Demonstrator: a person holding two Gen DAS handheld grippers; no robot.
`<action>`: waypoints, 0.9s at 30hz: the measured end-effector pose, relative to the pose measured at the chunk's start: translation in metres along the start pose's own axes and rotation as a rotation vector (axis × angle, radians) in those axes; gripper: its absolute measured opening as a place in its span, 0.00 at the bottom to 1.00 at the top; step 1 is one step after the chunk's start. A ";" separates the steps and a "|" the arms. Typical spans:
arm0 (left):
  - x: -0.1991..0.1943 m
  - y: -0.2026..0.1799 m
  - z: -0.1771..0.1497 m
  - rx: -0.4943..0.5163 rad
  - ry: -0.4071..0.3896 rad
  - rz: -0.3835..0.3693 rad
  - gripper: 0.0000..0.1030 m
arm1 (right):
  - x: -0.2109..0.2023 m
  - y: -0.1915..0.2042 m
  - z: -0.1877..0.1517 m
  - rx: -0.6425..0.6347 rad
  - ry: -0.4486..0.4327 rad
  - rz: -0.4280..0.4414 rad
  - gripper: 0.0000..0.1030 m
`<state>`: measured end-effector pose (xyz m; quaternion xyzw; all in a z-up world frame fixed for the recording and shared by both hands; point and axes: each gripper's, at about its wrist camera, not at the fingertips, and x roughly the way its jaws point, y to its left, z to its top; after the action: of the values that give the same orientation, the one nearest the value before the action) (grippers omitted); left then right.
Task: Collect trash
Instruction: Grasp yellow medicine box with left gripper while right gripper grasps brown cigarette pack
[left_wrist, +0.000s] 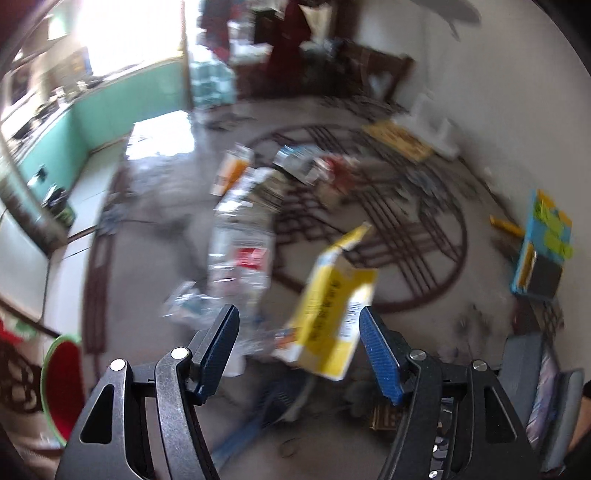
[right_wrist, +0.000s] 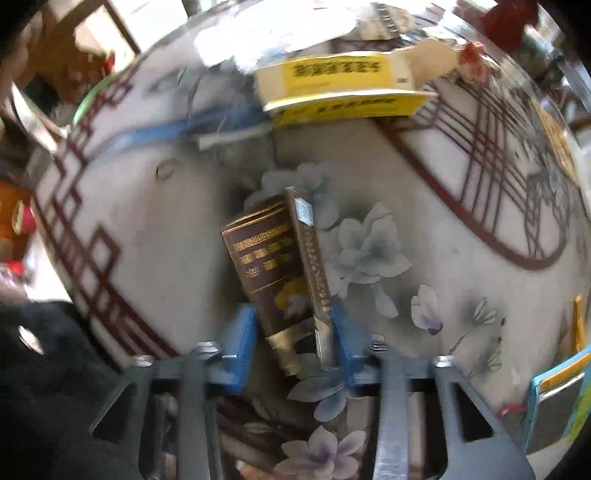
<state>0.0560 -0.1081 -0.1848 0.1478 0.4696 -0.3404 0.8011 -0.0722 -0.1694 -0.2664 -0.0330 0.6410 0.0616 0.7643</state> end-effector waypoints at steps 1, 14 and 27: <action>0.008 -0.004 0.001 0.012 0.021 -0.010 0.65 | -0.004 -0.007 0.000 0.038 -0.013 0.012 0.32; 0.101 -0.031 0.003 0.087 0.206 0.045 0.65 | -0.072 -0.112 -0.028 0.482 -0.232 0.020 0.32; 0.053 -0.005 0.004 -0.101 0.062 0.024 0.37 | -0.086 -0.116 -0.029 0.541 -0.352 0.015 0.32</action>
<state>0.0727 -0.1360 -0.2274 0.1231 0.5088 -0.3018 0.7968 -0.0994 -0.2923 -0.1903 0.1871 0.4925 -0.1007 0.8440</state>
